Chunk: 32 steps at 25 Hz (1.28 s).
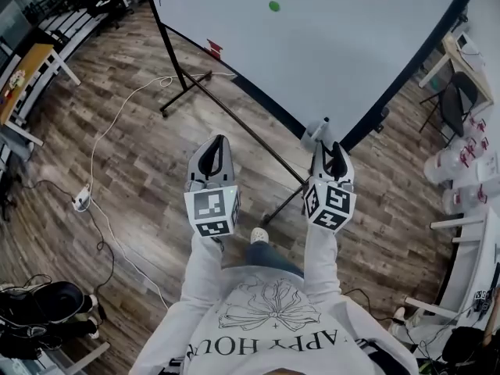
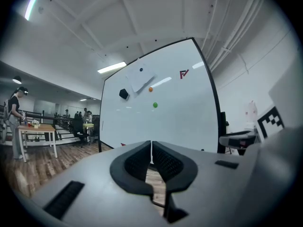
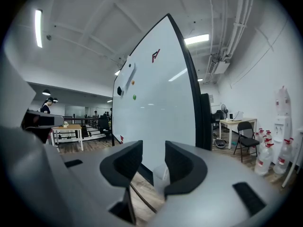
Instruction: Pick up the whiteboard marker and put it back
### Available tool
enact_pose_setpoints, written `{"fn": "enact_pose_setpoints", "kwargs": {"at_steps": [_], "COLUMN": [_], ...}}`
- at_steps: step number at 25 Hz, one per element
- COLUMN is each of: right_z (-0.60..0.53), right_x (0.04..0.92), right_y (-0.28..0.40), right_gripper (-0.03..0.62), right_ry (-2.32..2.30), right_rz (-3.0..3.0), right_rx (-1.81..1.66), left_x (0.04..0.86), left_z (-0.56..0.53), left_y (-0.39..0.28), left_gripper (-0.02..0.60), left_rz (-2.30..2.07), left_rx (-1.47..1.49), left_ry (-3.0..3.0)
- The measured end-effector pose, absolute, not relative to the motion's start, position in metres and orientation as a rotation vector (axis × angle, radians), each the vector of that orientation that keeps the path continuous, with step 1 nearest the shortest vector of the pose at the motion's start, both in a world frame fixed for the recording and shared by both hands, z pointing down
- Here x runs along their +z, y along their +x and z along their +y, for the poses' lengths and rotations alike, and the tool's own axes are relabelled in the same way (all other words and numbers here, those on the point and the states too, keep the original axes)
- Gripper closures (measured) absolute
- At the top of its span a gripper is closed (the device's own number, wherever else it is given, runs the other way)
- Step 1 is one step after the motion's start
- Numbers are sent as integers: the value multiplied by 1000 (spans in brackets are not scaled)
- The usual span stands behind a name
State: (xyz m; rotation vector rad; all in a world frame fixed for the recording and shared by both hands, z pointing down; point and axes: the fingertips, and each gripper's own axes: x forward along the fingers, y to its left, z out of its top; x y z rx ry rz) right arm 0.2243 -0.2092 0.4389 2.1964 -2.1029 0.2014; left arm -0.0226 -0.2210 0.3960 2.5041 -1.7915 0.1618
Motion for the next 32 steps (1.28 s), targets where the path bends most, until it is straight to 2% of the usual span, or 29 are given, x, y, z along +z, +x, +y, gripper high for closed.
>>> {"fn": "enact_pose_setpoints", "kwargs": {"at_steps": [8, 27, 32], "right_z": [-265, -322, -326], "right_x": [473, 548, 558], "right_y": [254, 275, 277], "right_gripper": [462, 462, 510], "right_ry": [2183, 2231, 2238], "right_rz": [-2040, -1749, -1688], "right_rx": [326, 552, 573], "left_x": [412, 443, 449], "left_z": [-276, -369, -389], "left_y": [8, 16, 23], "left_gripper": [572, 572, 572], "left_rz": [-1763, -1628, -1567], "left_rx": [213, 276, 285], "left_ry": [2493, 2521, 2544]}}
